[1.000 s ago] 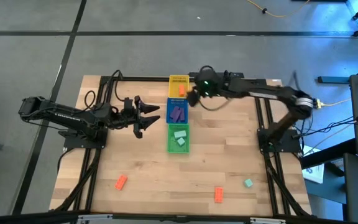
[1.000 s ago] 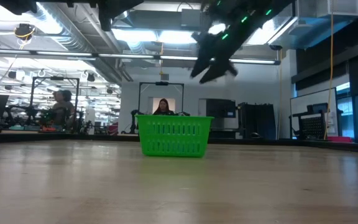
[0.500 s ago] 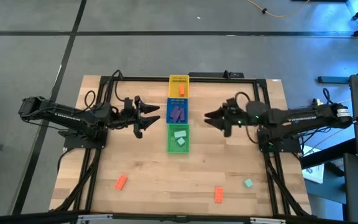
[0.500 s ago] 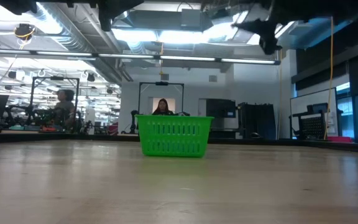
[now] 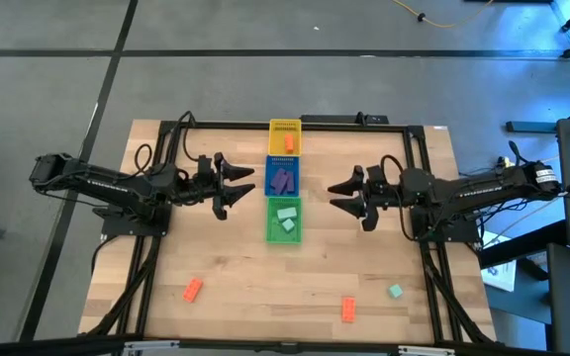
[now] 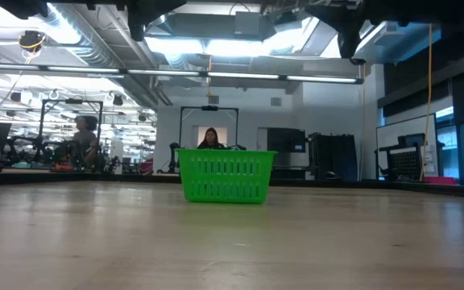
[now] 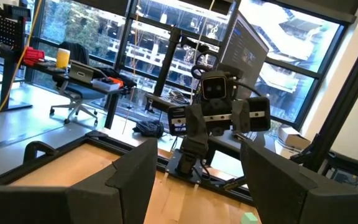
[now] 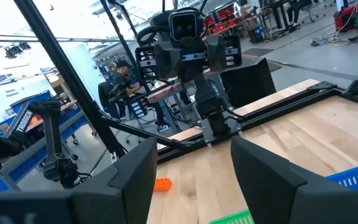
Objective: Sort & place blocks by color
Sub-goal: Put the left orange game piece into the yellow basket
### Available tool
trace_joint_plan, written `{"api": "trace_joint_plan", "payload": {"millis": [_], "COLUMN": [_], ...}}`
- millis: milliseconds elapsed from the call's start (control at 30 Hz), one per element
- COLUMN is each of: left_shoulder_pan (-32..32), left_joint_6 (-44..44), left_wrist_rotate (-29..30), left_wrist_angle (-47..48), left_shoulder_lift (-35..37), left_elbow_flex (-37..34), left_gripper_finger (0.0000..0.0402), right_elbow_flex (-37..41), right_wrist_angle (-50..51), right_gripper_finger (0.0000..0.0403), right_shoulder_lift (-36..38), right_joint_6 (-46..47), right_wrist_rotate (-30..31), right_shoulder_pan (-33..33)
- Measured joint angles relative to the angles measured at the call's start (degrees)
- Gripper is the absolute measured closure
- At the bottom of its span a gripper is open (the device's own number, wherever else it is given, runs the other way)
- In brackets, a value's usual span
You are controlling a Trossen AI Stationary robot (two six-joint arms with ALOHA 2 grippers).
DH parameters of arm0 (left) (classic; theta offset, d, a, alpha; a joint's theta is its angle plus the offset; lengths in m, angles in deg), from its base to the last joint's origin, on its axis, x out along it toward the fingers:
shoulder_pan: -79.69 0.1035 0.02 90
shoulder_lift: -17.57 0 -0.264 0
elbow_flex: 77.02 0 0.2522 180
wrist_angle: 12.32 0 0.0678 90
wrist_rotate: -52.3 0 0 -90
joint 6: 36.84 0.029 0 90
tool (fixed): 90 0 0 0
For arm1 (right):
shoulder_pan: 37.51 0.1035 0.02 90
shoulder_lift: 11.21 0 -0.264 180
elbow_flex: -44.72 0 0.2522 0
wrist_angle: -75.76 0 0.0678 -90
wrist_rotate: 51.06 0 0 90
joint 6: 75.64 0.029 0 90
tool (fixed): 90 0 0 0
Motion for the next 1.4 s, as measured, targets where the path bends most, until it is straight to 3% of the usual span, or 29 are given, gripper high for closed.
{"api": "trace_joint_plan", "payload": {"millis": [100, 267, 333, 567, 700, 867, 1067, 1200, 1400], "left_shoulder_pan": [0.0, -0.2, -1.3, -10.1, -18.8, -30.6, -40.3, -44.3, -47.1], "left_joint_6": [-0.8, -9.3, -13.0, -32.6, -52.0, -72.0, -90.1, -97.2, -100.6], "left_wrist_rotate": [0.2, 0.0, -0.2, -0.5, -0.5, -2.6, -9.6, -12.8, -13.7], "left_wrist_angle": [0.0, 2.9, 13.7, 74.5, 89.0, 90.0, 89.8, 87.7, 85.2], "left_shoulder_lift": [0.0, 0.0, 0.0, -5.1, -9.7, -16.2, -26.1, -32.0, -37.3], "left_elbow_flex": [0.0, 2.2, 5.9, 25.4, 28.8, 27.0, 26.5, 26.5, 26.5], "left_gripper_finger": [0.0179, 0.0179, 0.0179, 0.0179, 0.0179, 0.0179, 0.0179, 0.0179, 0.0179], "right_elbow_flex": [0.0, 0.0, 0.0, 0.0, 0.0, 0.0, 0.0, 0.0, 0.0], "right_wrist_angle": [0.0, 0.0, 0.0, 0.1, 0.2, 0.4, 0.9, 0.9, 0.9], "right_gripper_finger": [0.0194, 0.0194, 0.0194, 0.0194, 0.0194, 0.0194, 0.0194, 0.0194, 0.0194], "right_shoulder_lift": [0.0, 0.0, 0.0, 0.0, 0.0, 0.0, 0.0, 0.0, 0.0], "right_joint_6": [0.0, 0.0, 0.0, 0.0, 0.0, 0.0, 0.0, 0.0, 0.0], "right_wrist_rotate": [0.0, 0.0, 0.0, 0.0, 0.0, 0.0, 0.0, 0.0, 0.0], "right_shoulder_pan": [0.0, 0.0, 0.0, 0.0, 0.0, 0.0, 0.0, 0.0, 0.0]}}
